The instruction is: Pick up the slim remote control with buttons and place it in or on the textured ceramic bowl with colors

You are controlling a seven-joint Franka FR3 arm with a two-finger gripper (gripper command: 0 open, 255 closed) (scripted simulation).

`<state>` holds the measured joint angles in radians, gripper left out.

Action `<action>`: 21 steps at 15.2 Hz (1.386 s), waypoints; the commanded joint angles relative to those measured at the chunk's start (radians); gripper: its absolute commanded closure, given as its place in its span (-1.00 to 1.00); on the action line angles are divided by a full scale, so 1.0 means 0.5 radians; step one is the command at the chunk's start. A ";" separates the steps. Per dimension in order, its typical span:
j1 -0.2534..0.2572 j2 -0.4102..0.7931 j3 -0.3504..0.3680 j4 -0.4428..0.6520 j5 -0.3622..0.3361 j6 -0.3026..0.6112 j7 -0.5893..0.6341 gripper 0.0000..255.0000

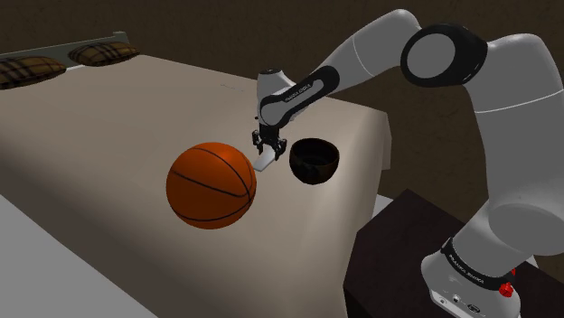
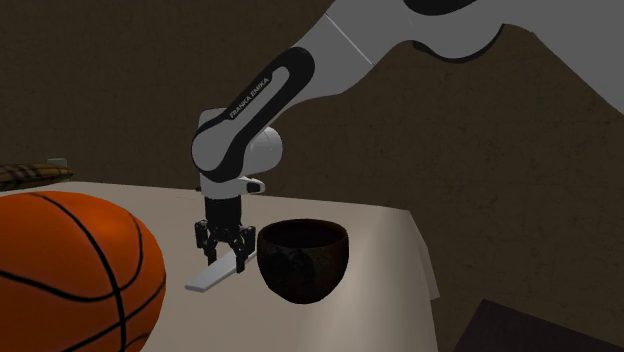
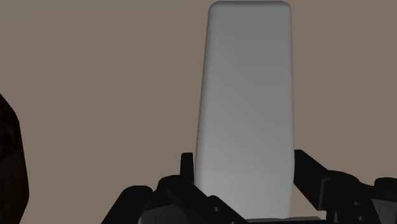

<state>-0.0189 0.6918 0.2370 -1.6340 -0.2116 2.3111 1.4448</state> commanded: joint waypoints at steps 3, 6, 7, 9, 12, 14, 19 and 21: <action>0.000 0.001 0.000 0.000 0.000 0.000 0.000 1.00; 0.000 0.002 0.000 0.000 0.000 0.000 0.000 1.00; 0.000 0.002 0.000 0.000 0.000 0.000 0.000 1.00; 0.000 0.001 0.000 0.000 0.000 0.000 0.000 1.00; -0.007 -0.051 0.011 -0.001 0.013 -0.051 -0.008 1.00; -0.012 -0.084 0.018 0.003 0.023 -0.087 -0.014 1.00; -0.022 -0.163 0.034 0.018 0.045 -0.180 -0.027 1.00; -0.026 -0.193 0.040 0.027 0.054 -0.218 -0.033 1.00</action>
<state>-0.0302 0.6038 0.2557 -1.6215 -0.1869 2.2111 1.4306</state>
